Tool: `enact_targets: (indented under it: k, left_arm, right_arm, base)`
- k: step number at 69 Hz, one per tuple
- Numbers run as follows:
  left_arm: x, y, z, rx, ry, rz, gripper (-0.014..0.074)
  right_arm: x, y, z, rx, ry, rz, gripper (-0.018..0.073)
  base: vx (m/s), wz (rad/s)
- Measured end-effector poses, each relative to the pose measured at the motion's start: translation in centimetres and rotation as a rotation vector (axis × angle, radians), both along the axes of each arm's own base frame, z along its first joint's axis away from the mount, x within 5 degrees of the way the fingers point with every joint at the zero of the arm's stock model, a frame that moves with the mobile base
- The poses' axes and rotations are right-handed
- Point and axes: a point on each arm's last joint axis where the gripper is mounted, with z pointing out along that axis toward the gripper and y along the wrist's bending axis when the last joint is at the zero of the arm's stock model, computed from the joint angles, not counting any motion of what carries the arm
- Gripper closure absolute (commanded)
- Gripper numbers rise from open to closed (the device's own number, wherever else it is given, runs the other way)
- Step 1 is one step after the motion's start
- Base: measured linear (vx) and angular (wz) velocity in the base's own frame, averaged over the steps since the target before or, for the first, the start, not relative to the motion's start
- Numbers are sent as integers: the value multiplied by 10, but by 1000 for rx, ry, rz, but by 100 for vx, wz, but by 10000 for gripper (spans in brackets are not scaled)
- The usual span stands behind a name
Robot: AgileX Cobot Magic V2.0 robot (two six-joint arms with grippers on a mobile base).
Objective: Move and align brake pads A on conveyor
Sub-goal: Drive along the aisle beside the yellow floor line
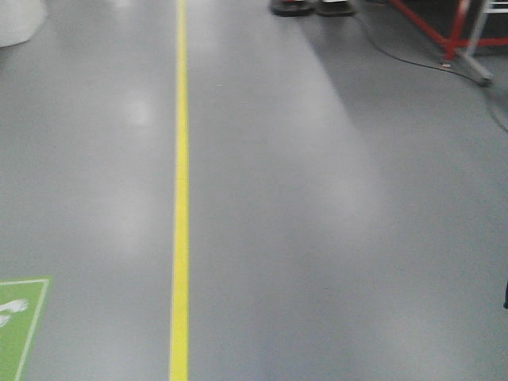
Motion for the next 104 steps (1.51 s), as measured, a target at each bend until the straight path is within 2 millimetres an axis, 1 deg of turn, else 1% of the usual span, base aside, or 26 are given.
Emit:
enact_targets:
  k: [22, 50, 74, 104]
  left_arm:
    - [0, 0, 0, -1, 0, 0, 602]
    - [0, 0, 0, -1, 1, -1, 602]
    - [0, 0, 0, -1, 1, -1, 602]
    - [0, 0, 0, -2, 1, -1, 602]
  right_arm:
    - [0, 0, 0, 2, 1, 1, 564]
    - [0, 0, 0, 3, 1, 1, 564]
    - [0, 0, 0, 3, 1, 1, 564]
    - [0, 0, 0, 3, 1, 1, 564]
  base:
    - [7, 44]
    - [23, 6]
    - [48, -12]
    - [63, -6]
